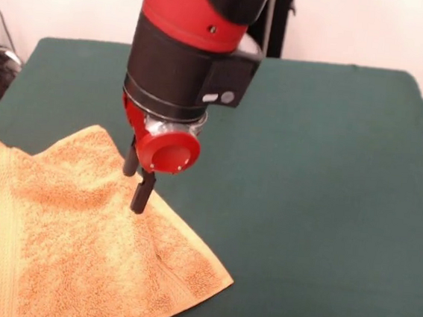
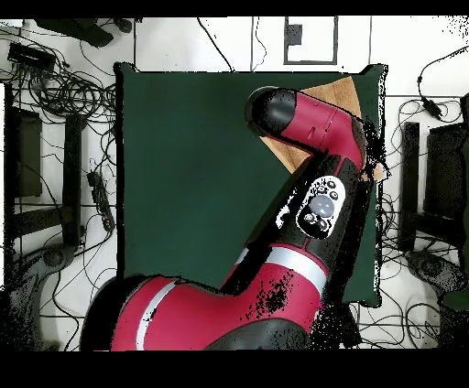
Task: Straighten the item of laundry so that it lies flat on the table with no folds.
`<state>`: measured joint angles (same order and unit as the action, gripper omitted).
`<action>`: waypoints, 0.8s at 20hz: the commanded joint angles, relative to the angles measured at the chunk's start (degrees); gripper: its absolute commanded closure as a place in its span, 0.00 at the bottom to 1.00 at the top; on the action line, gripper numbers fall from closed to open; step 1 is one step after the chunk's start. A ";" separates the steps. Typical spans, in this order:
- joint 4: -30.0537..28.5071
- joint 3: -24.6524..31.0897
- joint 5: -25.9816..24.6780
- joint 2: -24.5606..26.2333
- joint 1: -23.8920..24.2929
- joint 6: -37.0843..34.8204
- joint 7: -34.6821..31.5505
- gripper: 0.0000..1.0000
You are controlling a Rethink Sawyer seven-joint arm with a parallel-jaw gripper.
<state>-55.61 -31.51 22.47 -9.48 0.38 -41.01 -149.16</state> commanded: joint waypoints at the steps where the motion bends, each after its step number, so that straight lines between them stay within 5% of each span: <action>1: -9.72 9.62 2.01 4.00 -1.75 0.25 -9.71 0.00; 6: -10.07 8.75 2.57 3.68 -2.29 -4.97 -11.06 0.00; 16: -10.83 9.97 2.36 4.27 -0.72 -2.35 -8.56 0.00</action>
<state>-58.65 -30.85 22.64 -7.38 0.53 -40.97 -149.16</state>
